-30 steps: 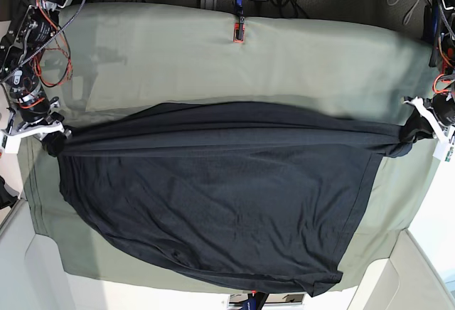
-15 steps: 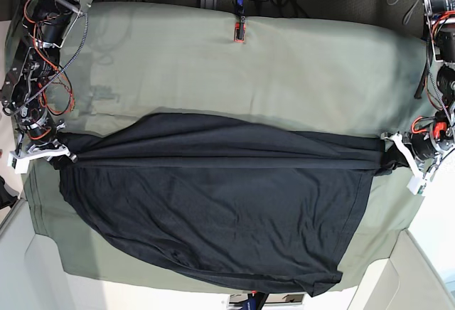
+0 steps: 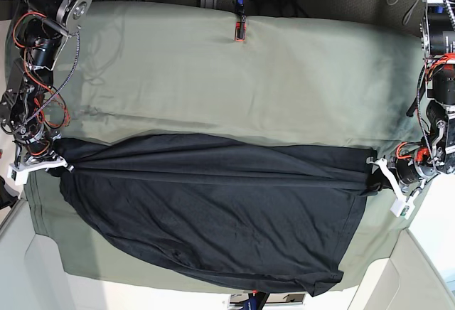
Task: Fold the T-shirt properly
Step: 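Lift the shirt with both grippers and drag it toward the robot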
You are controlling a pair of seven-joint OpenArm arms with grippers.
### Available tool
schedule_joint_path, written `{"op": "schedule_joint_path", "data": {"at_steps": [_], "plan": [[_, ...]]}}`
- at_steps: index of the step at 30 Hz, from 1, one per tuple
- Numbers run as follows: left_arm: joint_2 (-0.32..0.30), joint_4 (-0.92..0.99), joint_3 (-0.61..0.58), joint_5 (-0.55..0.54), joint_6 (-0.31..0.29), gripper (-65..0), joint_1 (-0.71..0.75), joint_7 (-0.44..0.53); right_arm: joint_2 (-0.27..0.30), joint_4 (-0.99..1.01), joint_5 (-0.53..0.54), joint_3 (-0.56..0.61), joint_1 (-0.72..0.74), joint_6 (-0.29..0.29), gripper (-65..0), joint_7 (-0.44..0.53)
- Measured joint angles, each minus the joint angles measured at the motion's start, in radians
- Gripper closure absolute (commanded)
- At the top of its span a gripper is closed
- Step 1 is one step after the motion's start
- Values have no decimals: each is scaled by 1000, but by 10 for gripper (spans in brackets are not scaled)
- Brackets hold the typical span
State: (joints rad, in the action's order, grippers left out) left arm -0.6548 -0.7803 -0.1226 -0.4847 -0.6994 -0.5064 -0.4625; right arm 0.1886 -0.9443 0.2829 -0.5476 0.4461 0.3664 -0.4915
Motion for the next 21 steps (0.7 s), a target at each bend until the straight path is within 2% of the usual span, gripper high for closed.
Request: {"op": "schedule_joint_path", "data": {"at_steps": [2,4,7,9,11,12,14,16,18,21], "plan": [[5,34,0,2,1,-8,-23,-1,0,17,-6,7,3,3,0,9],[16,57,0,3,3,-101,-34,-1,0,30,-7,18,0,12,0,12],[41,74,0,7,2,-283,-29,-5,0,33,-5,41,-3,14,0,16],[48,75,0,-8,2,-357,-26,-12,0,33,0,51,-2,22,-154,37],[42,75,0,-61,35,-361,-29,-33,0,33,30,53,-2,31,-296,39],[37,75,0,-78,60,-361,-36,-77,0,33,47,53,-2,31,-327,39],[32,75,1,-96,86,-361,-58,-189,2,32,57,53,-2,31,-329,29],[28,75,0,-150,83,-361,-78,-263,2,18,67,53,-7,35,-329,21],[8,70,0,-243,20,-361,-85,-283,2,-24,100,53,-32,50,-330,18],[-58,33,4,-383,10,-361,-80,-311,2,-127,131,52,-91,53,-329,2]]}}
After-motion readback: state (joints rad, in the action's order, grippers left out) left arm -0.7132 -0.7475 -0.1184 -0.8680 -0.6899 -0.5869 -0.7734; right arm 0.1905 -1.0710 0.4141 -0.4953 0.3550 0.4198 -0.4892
